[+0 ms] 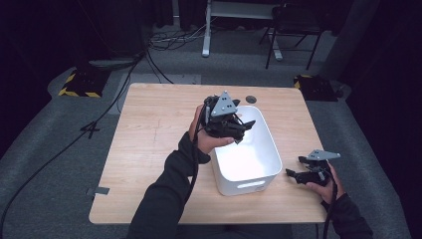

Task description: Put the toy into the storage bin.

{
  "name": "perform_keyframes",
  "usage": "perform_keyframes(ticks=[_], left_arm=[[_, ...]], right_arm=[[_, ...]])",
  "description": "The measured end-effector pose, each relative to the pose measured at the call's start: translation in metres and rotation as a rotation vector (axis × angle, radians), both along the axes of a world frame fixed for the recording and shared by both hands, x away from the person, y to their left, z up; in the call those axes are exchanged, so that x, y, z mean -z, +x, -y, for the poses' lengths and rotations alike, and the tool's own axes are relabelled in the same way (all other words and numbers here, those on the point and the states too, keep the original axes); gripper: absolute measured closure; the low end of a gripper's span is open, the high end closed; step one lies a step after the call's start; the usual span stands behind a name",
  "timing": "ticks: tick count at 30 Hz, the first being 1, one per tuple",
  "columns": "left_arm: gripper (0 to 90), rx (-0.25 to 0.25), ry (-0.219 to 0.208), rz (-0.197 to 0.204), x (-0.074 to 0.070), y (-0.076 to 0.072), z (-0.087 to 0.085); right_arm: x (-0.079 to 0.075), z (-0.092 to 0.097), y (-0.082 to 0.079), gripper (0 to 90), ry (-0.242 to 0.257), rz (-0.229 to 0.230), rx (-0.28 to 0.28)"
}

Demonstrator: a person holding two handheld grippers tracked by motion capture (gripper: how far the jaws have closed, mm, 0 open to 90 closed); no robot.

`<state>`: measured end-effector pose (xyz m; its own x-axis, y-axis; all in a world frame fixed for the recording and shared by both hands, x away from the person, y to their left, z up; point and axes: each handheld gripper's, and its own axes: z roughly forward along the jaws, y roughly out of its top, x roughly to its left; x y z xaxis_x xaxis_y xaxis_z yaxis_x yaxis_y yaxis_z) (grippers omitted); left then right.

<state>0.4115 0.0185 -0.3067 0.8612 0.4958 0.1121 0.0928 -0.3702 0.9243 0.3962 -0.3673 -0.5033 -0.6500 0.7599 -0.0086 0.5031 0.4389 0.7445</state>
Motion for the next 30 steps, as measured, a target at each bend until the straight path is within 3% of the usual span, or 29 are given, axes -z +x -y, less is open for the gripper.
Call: perform_keyframes(ticks=[10, 24, 30], left_arm=[[24.2, 0.001, 0.064, -0.025, 0.011, 0.006, 0.003], [24.2, 0.039, 0.162, -0.067, 0.023, 0.012, 0.005], [24.2, 0.060, 0.192, -0.104, 0.028, 0.013, 0.006]], right_arm=[[0.000, 0.000, 0.000, 16.8, 0.000, 0.000, 0.000], [0.000, 0.000, 0.000, 16.8, 0.000, 0.000, 0.000], [0.000, 0.000, 0.000, 16.8, -0.001, 0.000, -0.001]])
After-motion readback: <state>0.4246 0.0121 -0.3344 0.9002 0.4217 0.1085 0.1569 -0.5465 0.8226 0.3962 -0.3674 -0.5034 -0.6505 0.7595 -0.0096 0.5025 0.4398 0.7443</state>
